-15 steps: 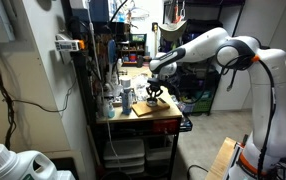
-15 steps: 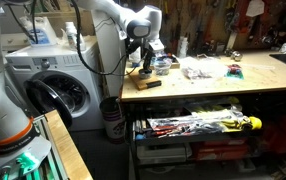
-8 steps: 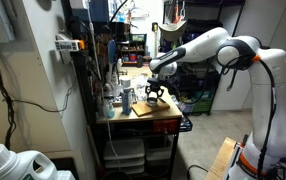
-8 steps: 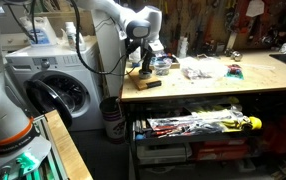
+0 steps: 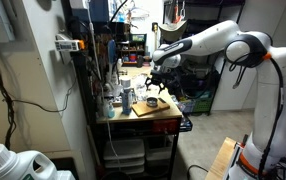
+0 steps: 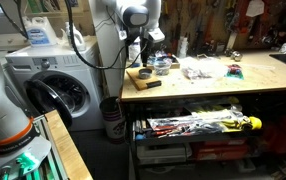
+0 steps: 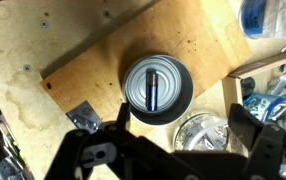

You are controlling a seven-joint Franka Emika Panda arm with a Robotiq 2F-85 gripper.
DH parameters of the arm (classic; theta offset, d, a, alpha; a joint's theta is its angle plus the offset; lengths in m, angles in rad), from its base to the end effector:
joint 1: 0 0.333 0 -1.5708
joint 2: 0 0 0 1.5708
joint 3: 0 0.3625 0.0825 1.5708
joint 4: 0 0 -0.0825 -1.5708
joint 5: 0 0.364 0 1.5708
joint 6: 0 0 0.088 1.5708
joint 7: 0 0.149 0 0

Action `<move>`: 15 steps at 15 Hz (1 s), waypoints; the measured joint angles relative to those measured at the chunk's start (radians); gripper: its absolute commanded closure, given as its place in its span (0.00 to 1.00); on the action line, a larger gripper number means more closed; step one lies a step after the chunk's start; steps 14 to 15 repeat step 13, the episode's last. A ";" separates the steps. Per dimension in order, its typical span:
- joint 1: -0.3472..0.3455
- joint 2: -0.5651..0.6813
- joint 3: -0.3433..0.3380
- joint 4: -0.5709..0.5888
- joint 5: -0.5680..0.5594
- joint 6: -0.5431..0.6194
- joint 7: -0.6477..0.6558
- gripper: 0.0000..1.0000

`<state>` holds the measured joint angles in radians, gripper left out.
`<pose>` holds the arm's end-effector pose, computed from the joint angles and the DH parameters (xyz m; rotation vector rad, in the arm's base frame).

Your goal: Pick up the two batteries and put them in the silver bowl

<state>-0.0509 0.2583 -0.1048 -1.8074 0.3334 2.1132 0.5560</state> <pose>0.6260 -0.0664 0.4216 -2.6042 1.2158 0.0046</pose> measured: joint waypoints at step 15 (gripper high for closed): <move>-0.009 -0.221 0.000 -0.089 -0.109 -0.113 -0.505 0.00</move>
